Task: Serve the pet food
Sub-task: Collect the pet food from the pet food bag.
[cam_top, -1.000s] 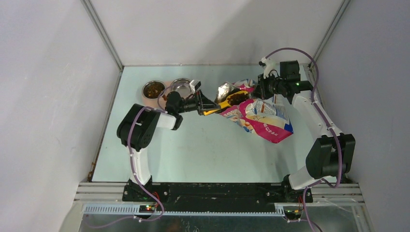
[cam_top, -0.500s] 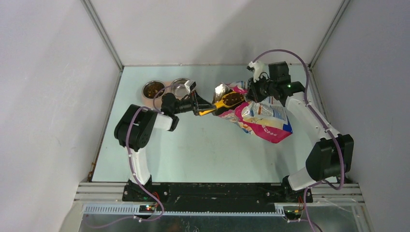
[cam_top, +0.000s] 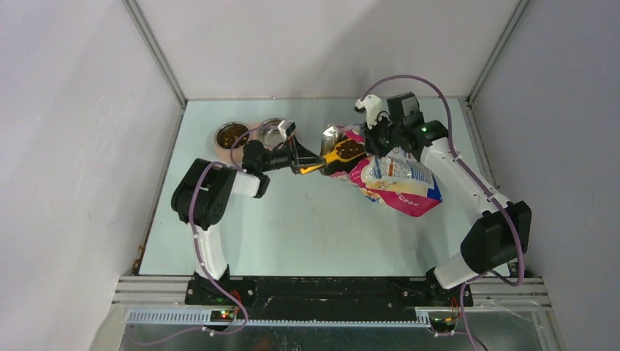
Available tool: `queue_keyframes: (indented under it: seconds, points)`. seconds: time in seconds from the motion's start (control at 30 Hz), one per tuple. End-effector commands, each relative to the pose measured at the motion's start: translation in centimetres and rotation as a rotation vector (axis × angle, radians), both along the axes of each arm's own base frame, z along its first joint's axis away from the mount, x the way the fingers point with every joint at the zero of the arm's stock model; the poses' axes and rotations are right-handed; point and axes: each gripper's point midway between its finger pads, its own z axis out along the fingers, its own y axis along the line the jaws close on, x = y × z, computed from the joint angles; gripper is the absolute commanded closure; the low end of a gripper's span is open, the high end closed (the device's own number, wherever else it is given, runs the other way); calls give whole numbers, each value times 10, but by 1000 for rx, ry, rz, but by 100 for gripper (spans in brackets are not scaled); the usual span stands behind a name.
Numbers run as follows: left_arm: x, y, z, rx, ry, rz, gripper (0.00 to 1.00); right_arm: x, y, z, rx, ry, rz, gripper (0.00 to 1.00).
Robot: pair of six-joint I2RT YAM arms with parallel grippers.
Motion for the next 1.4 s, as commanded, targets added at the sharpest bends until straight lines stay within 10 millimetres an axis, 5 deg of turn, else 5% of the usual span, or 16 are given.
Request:
queue_keyframes:
  seconds: [0.0,0.23,0.3,0.37,0.67,1.07,1.37]
  points:
    - [-6,8,53,-64,-213,13,100,0,-3,-2,-83,-17,2,100]
    - [3,7,32,72,-265,64,100,5,-14,8,-59,-31,-53,100]
    - [12,10,-6,266,-164,93,100,5,-17,9,-46,-27,-61,100]
    - [17,15,-21,396,-197,114,100,6,-20,7,-32,-22,-70,100]
    - [37,6,-56,585,-125,150,100,4,-25,0,16,0,-84,100]
    - [32,-54,-111,891,-74,53,100,4,-37,-6,46,13,-100,100]
    - [22,-105,-132,773,-8,-80,100,1,-39,-8,61,22,-96,100]
